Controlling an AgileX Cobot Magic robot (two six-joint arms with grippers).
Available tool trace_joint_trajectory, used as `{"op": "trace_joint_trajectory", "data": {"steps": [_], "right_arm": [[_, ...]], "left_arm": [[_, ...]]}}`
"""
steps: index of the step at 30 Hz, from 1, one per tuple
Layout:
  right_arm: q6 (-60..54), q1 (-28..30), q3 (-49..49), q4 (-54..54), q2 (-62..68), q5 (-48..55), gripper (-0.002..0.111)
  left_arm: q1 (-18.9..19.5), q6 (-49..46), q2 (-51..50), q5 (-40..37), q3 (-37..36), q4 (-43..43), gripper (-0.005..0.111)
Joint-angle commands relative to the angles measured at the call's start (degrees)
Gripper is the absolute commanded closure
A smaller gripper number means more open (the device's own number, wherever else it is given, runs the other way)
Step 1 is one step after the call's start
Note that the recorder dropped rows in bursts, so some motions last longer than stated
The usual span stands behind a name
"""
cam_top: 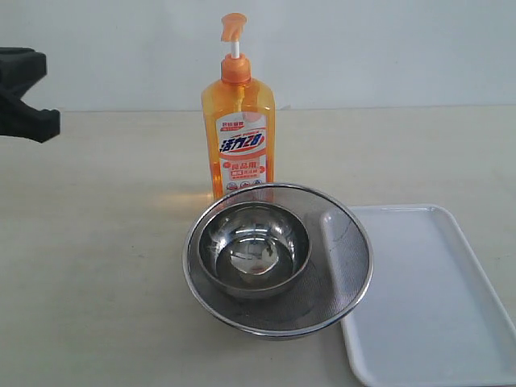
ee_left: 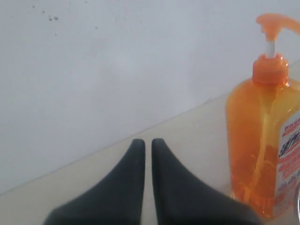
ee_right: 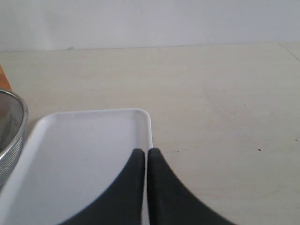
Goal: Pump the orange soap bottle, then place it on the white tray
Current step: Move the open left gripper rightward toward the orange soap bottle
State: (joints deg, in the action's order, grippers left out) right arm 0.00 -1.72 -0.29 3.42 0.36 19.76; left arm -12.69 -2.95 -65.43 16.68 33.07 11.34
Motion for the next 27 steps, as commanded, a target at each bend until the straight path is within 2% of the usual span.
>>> {"op": "trace_joint_trajectory", "data": {"steps": [1,2,5,7,10,13,15,16,19,21,23,27], "right_arm": [[-0.37,0.03,0.29,-0.24,-0.36,-0.60,0.108],[-0.37,0.03,0.29,-0.24,-0.36,-0.60,0.108],[-0.37,0.03,0.29,-0.24,-0.36,-0.60,0.108],[-0.37,0.03,0.29,-0.24,-0.36,-0.60,0.108],[-0.37,0.03,0.29,-0.24,-0.36,-0.60,0.108],[-0.37,0.03,0.29,-0.24,-0.36,-0.60,0.108],[-0.37,0.03,0.29,-0.24,-0.36,-0.60,0.108],[-0.37,0.03,0.29,-0.24,-0.36,-0.60,0.108],[-0.37,0.03,0.29,-0.24,-0.36,-0.60,0.108],[-0.37,0.03,0.29,-0.24,-0.36,-0.60,0.108],[-0.37,0.03,0.29,-0.24,-0.36,-0.60,0.108],[-0.37,0.03,0.29,-0.24,-0.36,-0.60,0.108]], "left_arm": [[-0.46,0.87,-10.27,6.82,0.31,0.27,0.102],[-0.46,0.87,-11.80,7.91,0.31,0.95,0.102],[-0.46,4.71,-20.53,18.37,0.31,9.24,0.102],[0.10,5.20,-26.71,23.84,0.31,9.67,0.102],[3.13,7.29,-34.97,34.97,0.31,12.62,0.102],[7.04,10.23,-37.92,41.33,0.59,16.92,0.102],[9.71,15.57,-38.65,41.04,1.66,22.85,0.102],[11.45,18.87,-38.66,40.23,2.90,29.40,0.102],[16.23,34.96,-38.66,40.93,9.47,59.72,0.102],[17.09,45.48,-38.66,41.73,14.82,72.78,0.102],[17.06,48.78,-38.80,41.99,18.10,76.44,0.102],[17.06,49.23,-40.62,41.99,23.29,76.28,0.102]]}}
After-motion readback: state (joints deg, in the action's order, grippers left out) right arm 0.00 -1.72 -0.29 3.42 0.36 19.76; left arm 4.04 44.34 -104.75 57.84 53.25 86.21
